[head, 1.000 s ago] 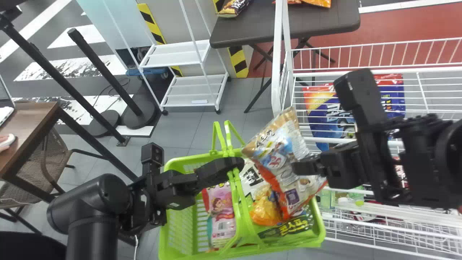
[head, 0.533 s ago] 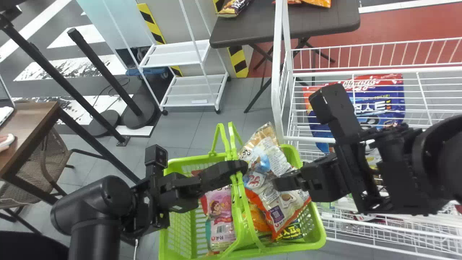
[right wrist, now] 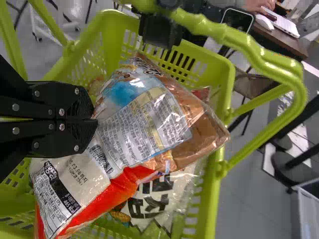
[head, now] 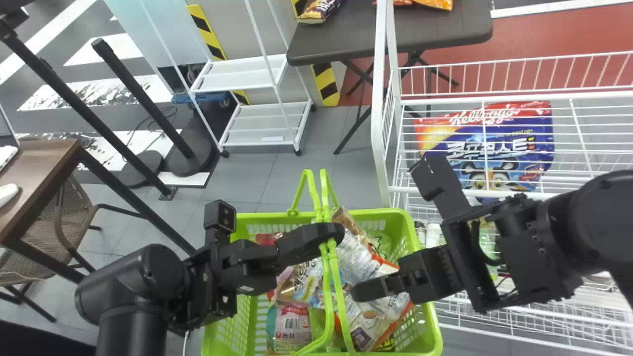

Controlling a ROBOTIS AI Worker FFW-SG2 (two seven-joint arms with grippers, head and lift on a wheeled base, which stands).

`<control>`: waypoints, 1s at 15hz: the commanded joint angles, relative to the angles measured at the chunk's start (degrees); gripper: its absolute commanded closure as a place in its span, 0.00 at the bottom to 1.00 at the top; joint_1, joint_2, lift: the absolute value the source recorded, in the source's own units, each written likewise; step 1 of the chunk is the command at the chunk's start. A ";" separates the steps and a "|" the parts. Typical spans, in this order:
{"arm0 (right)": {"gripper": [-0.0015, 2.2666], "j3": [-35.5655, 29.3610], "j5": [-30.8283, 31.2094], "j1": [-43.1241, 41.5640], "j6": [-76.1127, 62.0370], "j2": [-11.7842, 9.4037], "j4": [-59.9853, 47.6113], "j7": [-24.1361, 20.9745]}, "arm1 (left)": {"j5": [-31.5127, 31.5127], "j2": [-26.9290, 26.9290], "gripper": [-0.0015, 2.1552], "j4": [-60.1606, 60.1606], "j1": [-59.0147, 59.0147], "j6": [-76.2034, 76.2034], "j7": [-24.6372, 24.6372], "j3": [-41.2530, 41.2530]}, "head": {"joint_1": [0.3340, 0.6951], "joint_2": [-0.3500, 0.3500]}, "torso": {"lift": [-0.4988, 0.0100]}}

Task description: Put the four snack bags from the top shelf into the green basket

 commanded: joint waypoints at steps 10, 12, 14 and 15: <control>0.01 -10.60 7.17 0.34 1.17 0.05 -15.24 10.90 | 0.63 1.20 1.00 1.76 -0.25 0.07 -0.66 3.82 | 1.00 1.00 | 0.98; 0.01 -13.23 12.44 1.74 1.17 0.05 -21.22 10.81 | 0.63 1.38 1.00 2.02 -0.25 0.07 -0.66 4.09 | 1.00 1.00 | 0.98; 0.01 -13.76 21.93 4.29 1.17 0.05 -26.14 10.55 | 0.72 1.55 1.00 2.19 -0.16 0.07 -0.66 4.17 | 1.00 1.00 | 0.98; 0.01 -14.99 25.80 6.23 -1.76 0.05 -27.37 10.55 | 0.72 1.55 1.00 2.28 -0.07 0.07 -0.66 4.26 | 1.00 1.00 | 0.98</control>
